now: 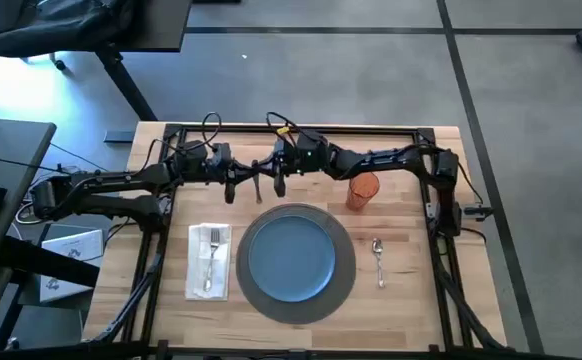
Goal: Set table place
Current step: Put the silver table knife to the right of the gray table mat
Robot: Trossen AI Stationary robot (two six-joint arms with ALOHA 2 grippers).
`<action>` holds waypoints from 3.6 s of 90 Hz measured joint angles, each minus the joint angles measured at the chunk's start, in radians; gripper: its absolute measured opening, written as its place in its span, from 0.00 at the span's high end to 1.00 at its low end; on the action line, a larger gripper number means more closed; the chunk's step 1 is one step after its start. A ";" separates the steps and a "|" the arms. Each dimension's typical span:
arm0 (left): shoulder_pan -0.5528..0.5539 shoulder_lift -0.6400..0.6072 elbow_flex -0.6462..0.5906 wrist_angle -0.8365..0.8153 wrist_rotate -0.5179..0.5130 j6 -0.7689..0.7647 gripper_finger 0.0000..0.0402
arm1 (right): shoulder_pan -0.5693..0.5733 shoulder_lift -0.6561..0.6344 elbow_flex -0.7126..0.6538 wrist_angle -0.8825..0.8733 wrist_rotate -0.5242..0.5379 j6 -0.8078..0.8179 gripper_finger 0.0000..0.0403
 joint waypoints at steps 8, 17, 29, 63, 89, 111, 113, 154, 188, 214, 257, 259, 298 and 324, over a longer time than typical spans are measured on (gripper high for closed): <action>0.001 0.001 -0.002 0.031 -0.001 0.002 0.99 | 0.004 -0.014 0.038 -0.094 0.027 -0.032 1.00; 0.001 0.000 -0.004 0.062 -0.001 0.007 0.94 | 0.006 -0.016 0.075 -0.145 0.038 -0.049 1.00; 0.001 0.001 -0.006 0.101 -0.001 0.018 0.84 | 0.006 -0.019 0.081 -0.158 0.045 -0.060 1.00; 0.002 -0.053 -0.006 0.063 -0.040 0.115 0.63 | 0.006 -0.020 0.097 -0.222 0.049 -0.053 1.00; 0.002 -0.064 -0.006 -0.071 -0.063 0.122 0.63 | 0.011 -0.022 0.064 -0.270 0.049 -0.098 1.00; 0.000 -0.044 -0.006 -0.113 -0.062 0.122 0.63 | 0.036 0.062 0.047 -0.203 0.055 -0.119 0.98; 0.000 -0.042 -0.006 -0.113 -0.062 0.122 0.63 | 0.038 0.070 0.047 -0.196 0.055 -0.123 0.97; 0.000 -0.019 -0.006 -0.086 -0.061 0.122 0.63 | 0.042 0.154 0.047 -0.137 0.075 -0.155 0.73; 0.000 -0.019 -0.005 -0.114 -0.056 0.140 0.91 | 0.045 0.187 0.047 -0.121 0.074 -0.151 0.74; 0.000 -0.019 -0.005 -0.114 -0.057 0.139 0.91 | 0.046 0.204 0.047 -0.128 0.122 -0.161 0.74; 0.001 -0.019 -0.005 -0.095 -0.068 0.112 0.86 | 0.049 0.204 0.047 -0.147 0.135 -0.195 0.97; 0.001 -0.019 -0.005 -0.093 -0.068 0.112 0.85 | 0.051 0.204 0.047 -0.147 0.146 -0.191 0.97; 0.000 -0.033 -0.005 -0.046 -0.060 0.093 0.74 | 0.066 0.193 0.051 -0.152 0.227 -0.187 1.00; 0.002 -0.133 -0.002 -0.029 -0.082 0.111 0.74 | 0.066 0.187 0.051 -0.177 0.227 -0.184 1.00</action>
